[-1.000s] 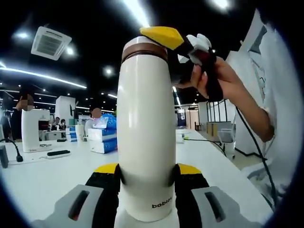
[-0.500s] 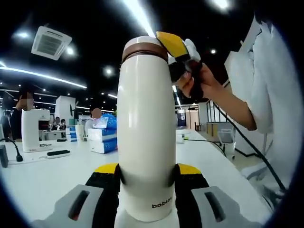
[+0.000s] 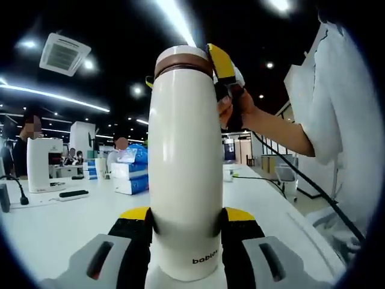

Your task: Grasp the water cup twist off the cup lid place the cup lid on the table

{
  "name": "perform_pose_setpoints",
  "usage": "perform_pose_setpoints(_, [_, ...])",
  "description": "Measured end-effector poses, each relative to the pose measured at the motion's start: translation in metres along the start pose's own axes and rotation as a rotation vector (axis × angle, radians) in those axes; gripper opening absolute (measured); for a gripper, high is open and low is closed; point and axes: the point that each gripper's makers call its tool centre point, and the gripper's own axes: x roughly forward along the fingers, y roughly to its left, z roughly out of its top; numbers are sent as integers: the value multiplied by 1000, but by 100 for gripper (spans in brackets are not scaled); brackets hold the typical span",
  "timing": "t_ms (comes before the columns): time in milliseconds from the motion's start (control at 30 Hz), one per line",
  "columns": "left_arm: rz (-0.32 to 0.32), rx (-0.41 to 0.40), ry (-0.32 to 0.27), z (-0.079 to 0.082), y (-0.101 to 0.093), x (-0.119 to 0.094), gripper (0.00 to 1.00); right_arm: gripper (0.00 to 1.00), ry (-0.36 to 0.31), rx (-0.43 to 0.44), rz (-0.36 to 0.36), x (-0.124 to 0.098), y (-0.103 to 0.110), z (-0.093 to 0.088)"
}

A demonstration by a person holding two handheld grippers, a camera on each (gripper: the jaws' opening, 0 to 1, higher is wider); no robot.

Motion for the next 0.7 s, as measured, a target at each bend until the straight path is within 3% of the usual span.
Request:
perform_pose_setpoints(367, [0,-1,1,-1,0,1,46,46,1,22,-37,-13,-10,2])
perform_pose_setpoints(700, [-1,4,-1,-1,1,1,46,46,3,-6,-72,-3,-1,0])
